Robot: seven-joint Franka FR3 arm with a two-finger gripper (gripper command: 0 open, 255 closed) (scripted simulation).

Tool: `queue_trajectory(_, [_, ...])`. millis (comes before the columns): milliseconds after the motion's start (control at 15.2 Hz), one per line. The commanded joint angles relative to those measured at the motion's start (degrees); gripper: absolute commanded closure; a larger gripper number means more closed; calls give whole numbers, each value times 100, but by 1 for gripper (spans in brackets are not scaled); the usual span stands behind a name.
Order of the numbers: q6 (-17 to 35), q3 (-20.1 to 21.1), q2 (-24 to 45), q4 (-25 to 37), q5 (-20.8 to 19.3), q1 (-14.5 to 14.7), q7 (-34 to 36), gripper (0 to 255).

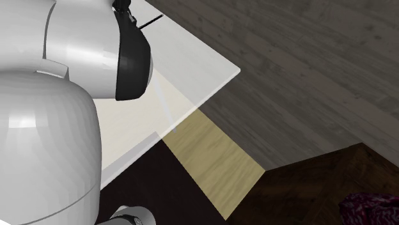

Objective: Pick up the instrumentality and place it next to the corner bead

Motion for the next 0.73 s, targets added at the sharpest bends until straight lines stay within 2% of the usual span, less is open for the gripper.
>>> queue_trajectory(0, [2, -6, 19, 20, -6, 10, -2, 255])
queue_trajectory(330, [2, -6, 18, 19, -6, 9, -2, 255])
queue_trajectory(396, [2, -6, 18, 19, -6, 9, -2, 0])
queue_trajectory(660, [2, -6, 18, 19, -6, 9, -2, 0])
